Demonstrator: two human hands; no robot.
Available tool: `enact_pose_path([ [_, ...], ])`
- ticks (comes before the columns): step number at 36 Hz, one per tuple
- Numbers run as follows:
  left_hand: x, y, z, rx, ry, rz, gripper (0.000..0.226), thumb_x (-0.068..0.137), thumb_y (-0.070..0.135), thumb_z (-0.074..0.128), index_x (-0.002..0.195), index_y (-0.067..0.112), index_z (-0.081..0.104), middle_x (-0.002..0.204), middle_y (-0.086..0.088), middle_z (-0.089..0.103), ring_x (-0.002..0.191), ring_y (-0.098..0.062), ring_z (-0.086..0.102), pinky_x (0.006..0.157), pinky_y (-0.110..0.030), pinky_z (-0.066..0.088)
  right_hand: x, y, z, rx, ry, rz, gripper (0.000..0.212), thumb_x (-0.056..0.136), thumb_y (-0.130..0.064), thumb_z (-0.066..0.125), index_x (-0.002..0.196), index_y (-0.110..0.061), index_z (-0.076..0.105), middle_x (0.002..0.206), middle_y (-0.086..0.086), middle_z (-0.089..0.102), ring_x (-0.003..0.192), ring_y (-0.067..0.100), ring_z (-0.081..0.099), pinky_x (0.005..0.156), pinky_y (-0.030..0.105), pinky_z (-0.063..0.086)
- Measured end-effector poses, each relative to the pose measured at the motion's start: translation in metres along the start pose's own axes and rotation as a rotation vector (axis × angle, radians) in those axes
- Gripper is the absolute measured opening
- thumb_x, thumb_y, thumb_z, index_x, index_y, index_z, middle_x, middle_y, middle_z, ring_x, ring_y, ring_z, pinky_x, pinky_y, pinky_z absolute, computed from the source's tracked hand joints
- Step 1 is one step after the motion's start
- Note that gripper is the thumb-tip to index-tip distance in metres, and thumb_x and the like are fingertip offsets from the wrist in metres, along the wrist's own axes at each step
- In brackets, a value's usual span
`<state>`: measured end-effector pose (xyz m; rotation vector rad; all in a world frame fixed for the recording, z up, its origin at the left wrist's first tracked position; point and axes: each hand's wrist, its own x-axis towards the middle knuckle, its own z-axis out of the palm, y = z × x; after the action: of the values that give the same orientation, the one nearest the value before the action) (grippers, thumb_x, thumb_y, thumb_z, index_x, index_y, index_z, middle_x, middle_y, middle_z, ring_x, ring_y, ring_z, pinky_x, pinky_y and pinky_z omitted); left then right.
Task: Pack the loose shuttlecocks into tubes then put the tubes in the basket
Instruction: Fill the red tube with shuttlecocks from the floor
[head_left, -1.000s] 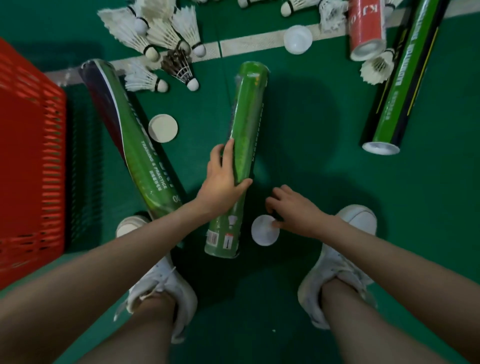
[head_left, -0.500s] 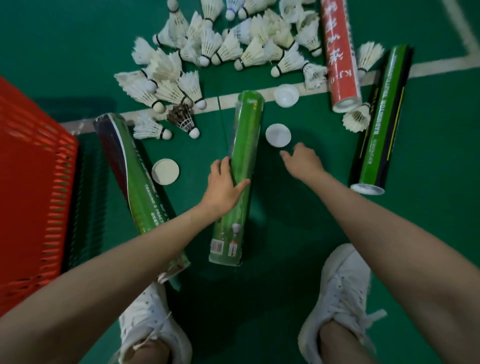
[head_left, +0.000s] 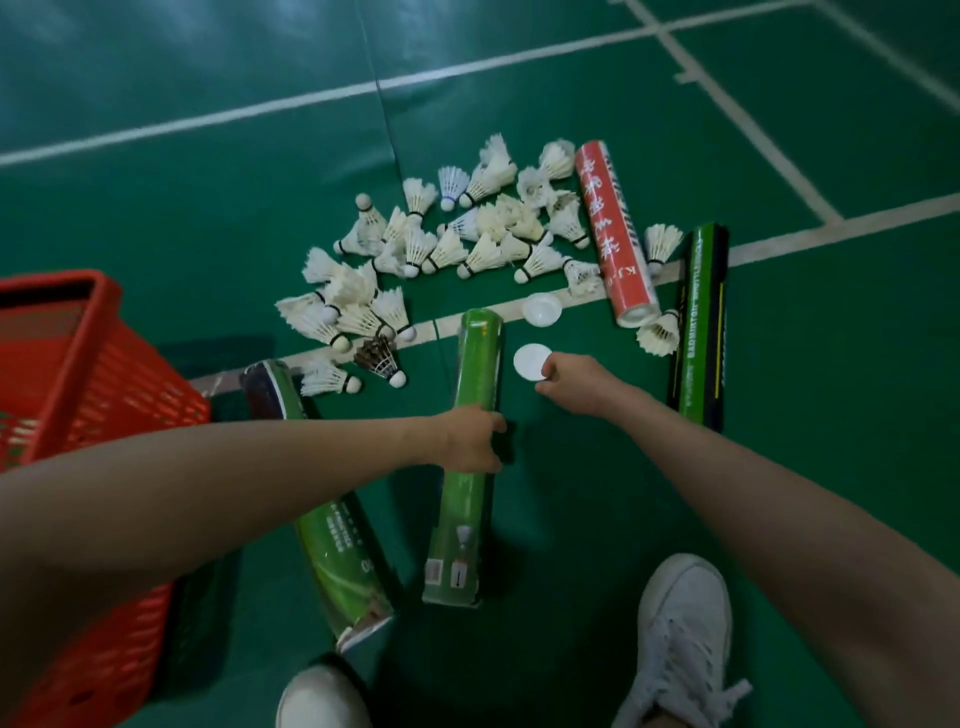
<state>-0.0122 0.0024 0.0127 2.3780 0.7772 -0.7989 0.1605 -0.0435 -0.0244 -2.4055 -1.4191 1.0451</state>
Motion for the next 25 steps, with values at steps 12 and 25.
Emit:
enact_pose_path([
  [12,0.144,-0.014,-0.033,-0.330,0.285,0.019,0.045,0.090,0.022,0.055,0.133,0.011,0.047,0.133,-0.014,0.045,0.123,-0.029,0.045,0.100,-0.034,0.037,0.074,0.055,-0.039,-0.103,0.238,0.083,0.043,0.093,-0.027,0.057,0.132,-0.010,0.046,0.136,0.015,0.042,0.126,0.030,0.036,0.101,0.037,0.035],
  [25,0.247,0.003,-0.089,-0.392,0.324,-0.014,0.040,0.090,0.018,0.055,0.129,0.010,0.051,0.126,-0.014,0.050,0.113,-0.029,0.051,0.090,-0.029,0.039,0.170,0.096,-0.082,0.001,0.507,0.205,0.056,0.089,-0.023,0.060,0.135,-0.008,0.033,0.135,0.017,0.038,0.124,0.033,0.037,0.096,0.044,0.041],
])
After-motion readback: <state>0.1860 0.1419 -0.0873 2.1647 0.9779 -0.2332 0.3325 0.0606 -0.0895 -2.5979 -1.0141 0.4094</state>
